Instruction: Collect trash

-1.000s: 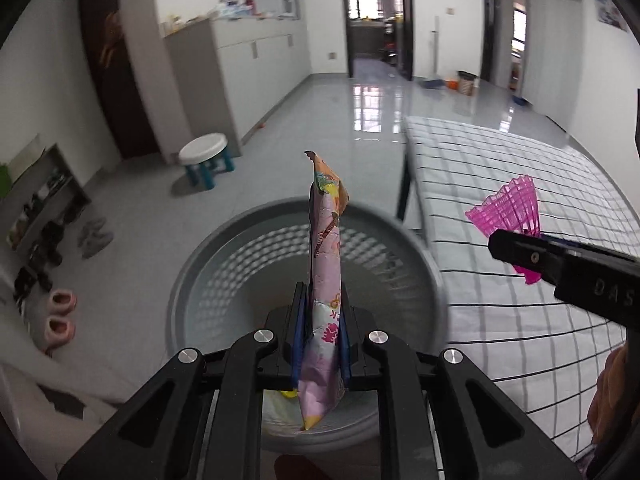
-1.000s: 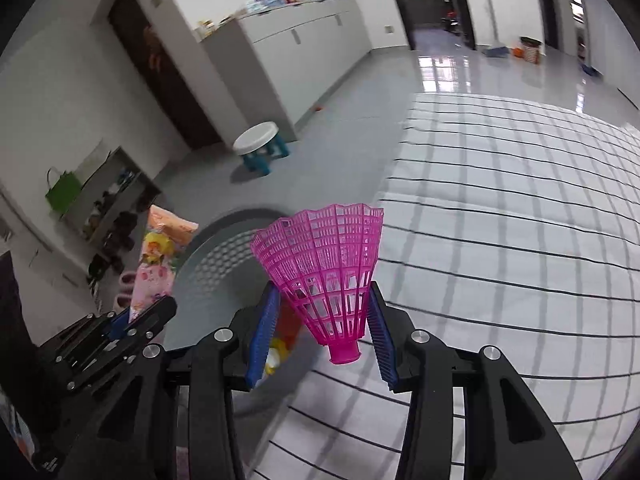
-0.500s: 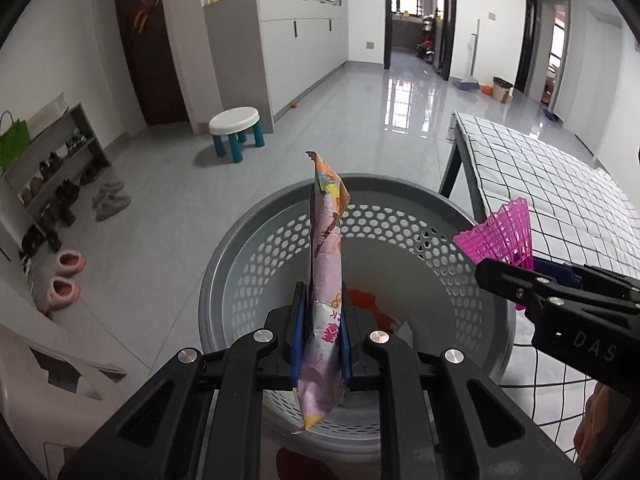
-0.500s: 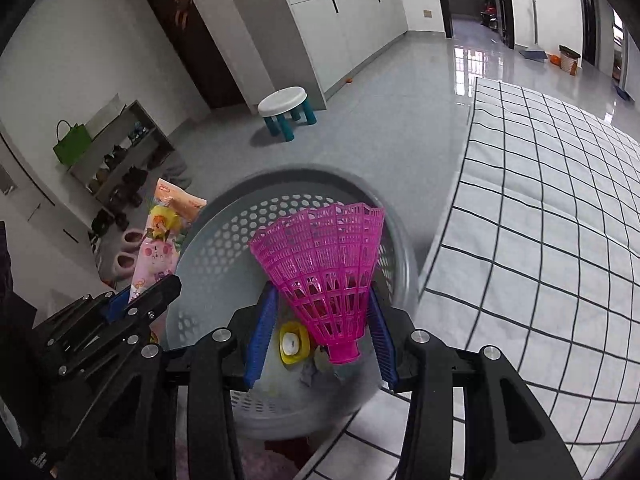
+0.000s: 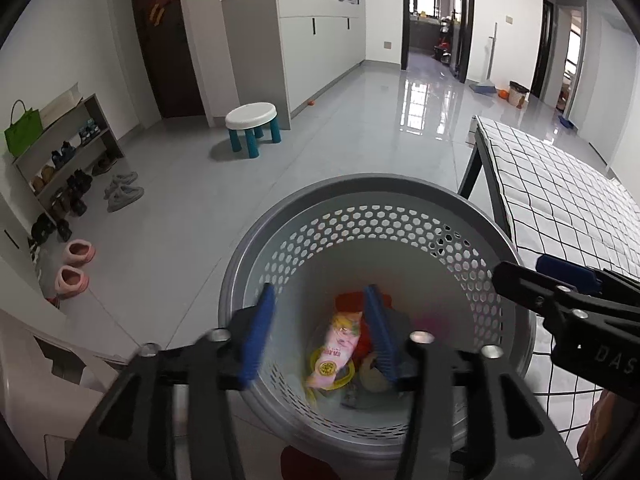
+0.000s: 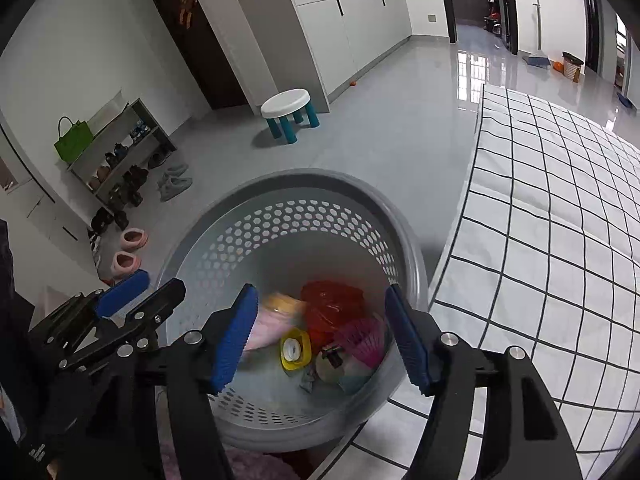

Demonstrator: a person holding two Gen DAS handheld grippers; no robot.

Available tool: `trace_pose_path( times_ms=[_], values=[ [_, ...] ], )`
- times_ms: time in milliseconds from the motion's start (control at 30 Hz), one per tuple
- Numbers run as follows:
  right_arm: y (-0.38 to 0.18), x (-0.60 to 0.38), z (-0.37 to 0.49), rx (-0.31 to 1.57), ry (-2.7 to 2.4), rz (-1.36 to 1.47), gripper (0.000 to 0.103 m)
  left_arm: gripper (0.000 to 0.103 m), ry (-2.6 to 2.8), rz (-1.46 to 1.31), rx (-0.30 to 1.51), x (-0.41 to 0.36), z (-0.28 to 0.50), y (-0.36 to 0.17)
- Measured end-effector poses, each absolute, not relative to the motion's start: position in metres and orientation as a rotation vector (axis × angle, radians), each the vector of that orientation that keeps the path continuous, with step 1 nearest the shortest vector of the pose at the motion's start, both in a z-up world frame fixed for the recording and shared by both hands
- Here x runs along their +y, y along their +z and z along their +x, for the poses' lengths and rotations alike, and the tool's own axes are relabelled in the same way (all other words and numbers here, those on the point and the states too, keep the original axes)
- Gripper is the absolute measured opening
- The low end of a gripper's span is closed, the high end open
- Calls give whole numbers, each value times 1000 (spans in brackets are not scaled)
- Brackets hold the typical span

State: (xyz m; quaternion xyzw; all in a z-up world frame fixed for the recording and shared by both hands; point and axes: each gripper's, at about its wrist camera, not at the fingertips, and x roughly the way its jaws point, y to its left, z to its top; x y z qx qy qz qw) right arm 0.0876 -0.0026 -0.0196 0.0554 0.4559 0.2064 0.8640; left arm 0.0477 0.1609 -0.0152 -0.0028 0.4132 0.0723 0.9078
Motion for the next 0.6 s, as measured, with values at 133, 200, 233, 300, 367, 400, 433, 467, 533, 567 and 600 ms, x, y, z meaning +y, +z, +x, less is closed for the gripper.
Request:
trace_pose_path(
  times_ms=[133, 200, 233, 300, 367, 400, 433, 467, 533, 567, 600],
  values=[
    [-22, -6, 87, 963, 426, 129, 63, 62, 159, 0, 839, 158, 46, -13],
    [-22, -6, 87, 962, 424, 128, 63, 62, 161, 1, 844, 158, 46, -13],
    [-22, -6, 87, 961, 422, 125, 63, 62, 160, -2, 846, 158, 46, -13],
    [-21, -7, 86, 959, 422, 125, 63, 64, 162, -4, 845, 159, 46, -13],
    [-21, -8, 84, 958, 421, 125, 63, 70, 165, -5, 844, 158, 46, -13],
    [-21, -8, 84, 957, 421, 126, 63, 72, 168, -4, 844, 158, 45, -13],
    [-21, -8, 84, 957, 419, 125, 63, 73, 171, -2, 841, 158, 45, -12],
    [-21, -8, 84, 956, 418, 124, 63, 73, 172, -1, 840, 158, 45, -12],
    [-21, -9, 83, 955, 415, 124, 63, 74, 176, -2, 840, 158, 45, -12],
    [-20, -10, 84, 955, 414, 124, 63, 75, 176, -3, 840, 159, 45, -12],
    [-20, -10, 84, 955, 413, 125, 63, 77, 177, -5, 839, 159, 45, -12]
  ],
)
